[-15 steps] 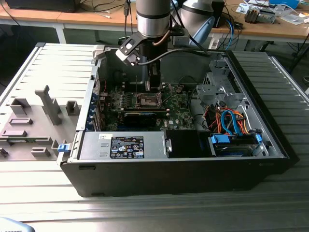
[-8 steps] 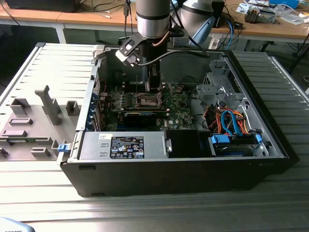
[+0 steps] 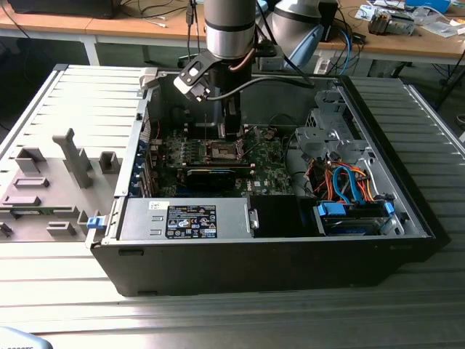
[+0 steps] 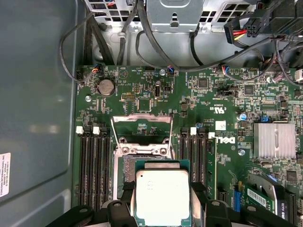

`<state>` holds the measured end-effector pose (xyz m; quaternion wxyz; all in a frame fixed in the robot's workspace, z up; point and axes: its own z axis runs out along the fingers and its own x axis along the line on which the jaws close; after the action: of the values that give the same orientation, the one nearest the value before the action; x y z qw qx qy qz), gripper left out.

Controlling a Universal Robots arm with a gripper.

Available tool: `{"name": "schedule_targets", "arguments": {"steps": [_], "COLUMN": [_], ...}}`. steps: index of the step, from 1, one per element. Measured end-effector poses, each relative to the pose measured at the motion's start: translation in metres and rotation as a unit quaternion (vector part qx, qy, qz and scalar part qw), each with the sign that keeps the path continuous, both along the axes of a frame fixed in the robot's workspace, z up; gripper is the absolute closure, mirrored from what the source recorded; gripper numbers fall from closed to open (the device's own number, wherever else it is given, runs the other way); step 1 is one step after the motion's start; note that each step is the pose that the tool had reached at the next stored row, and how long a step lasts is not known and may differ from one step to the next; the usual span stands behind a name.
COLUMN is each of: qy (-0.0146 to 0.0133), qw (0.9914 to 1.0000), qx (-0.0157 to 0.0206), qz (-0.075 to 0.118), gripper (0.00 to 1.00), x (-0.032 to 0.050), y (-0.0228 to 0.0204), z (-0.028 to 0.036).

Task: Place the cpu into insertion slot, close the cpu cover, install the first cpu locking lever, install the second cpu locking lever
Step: 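Place the cpu into insertion slot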

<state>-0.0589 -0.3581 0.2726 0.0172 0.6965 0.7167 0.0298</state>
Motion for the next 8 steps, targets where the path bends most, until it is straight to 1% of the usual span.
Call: {"name": "schedule_targets", "arguments": {"steps": [8], "qy": [0.0000], "qw": [1.00000], "qx": [0.0000], "qz": [0.000], "gripper": [0.45], "x": [-0.0002], "y": [0.0000], "z": [-0.0014]}}
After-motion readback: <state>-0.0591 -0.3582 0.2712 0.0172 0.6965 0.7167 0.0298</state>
